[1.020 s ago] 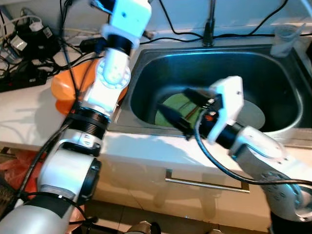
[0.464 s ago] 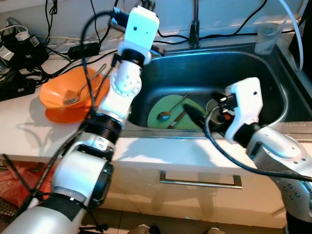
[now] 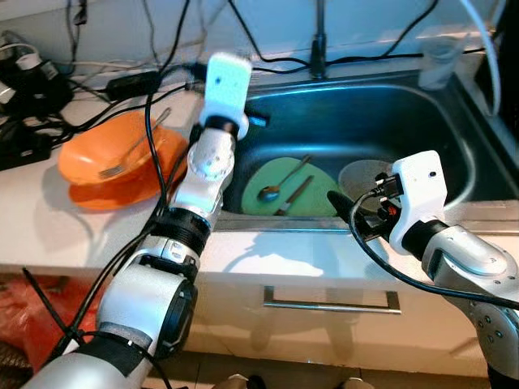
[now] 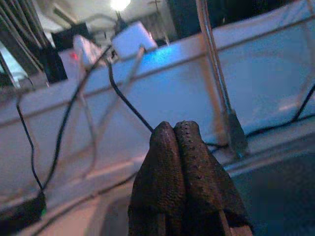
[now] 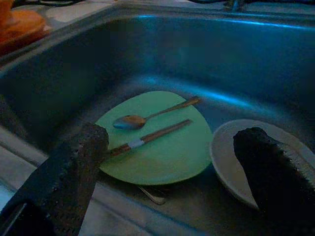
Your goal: Kitchen organization
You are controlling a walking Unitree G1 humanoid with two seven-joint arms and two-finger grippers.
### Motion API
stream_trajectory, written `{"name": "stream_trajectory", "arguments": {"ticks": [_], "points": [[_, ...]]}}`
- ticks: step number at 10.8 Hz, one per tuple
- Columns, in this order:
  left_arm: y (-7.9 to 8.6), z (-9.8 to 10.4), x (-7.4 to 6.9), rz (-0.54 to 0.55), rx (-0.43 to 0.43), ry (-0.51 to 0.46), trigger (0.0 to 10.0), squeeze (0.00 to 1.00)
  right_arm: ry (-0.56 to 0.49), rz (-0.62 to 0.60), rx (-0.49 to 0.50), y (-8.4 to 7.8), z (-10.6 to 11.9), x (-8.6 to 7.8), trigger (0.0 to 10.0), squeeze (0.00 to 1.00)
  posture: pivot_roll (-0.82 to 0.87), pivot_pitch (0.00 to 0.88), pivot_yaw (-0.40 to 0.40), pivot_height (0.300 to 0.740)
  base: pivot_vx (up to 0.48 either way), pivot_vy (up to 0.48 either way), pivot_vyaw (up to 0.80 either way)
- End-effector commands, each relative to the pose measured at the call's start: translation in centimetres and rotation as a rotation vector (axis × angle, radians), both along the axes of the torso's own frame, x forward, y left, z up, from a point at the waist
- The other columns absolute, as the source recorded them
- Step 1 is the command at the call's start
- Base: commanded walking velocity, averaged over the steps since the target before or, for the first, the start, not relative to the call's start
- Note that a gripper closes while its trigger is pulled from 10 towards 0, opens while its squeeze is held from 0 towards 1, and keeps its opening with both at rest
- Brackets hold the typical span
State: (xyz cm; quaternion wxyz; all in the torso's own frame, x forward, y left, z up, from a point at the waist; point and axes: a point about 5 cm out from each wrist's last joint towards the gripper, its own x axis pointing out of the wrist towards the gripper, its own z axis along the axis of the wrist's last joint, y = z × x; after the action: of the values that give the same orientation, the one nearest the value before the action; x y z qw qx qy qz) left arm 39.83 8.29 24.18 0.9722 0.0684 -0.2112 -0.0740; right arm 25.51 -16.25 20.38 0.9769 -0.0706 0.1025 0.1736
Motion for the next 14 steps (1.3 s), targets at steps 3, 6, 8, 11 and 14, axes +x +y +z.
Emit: {"name": "stream_trajectory", "arguments": {"ticks": [3,6,8,11,14], "points": [[0.9,-2.0,0.3,0.011,-0.061,0.121,0.0,0.0,-0.008,0.029,0.003,0.8,0.3,-0.1,10.0,0.0,-0.24,0.123,0.187,0.74,0.0,0.0,0.0],[-0.6,-3.8,0.4,-0.028,-0.147,0.254,0.0,0.0,-0.01,0.061,0.034,2.0,0.5,-0.2,10.0,0.0,-0.24,0.144,0.182,0.74,0.0,0.0,0.0],[-1.9,-4.6,0.2,-0.077,-0.196,0.32,0.0,0.0,-0.015,0.088,0.054,2.8,0.8,-0.3,10.0,0.0,-0.25,0.15,0.176,0.74,0.0,0.0,0.0],[-2.3,-5.5,0.3,-0.144,-0.285,0.435,0.0,0.0,-0.01,0.092,0.063,2.9,0.9,-0.7,10.0,0.0,-0.26,0.152,0.177,0.74,0.0,0.0,0.0],[-2.5,-6.9,0.1,-0.162,-0.379,0.536,2.3,0.0,-0.005,0.09,0.066,2.9,1.0,-0.7,10.0,0.0,-0.26,0.151,0.177,0.74,0.0,0.0,0.0]]}}
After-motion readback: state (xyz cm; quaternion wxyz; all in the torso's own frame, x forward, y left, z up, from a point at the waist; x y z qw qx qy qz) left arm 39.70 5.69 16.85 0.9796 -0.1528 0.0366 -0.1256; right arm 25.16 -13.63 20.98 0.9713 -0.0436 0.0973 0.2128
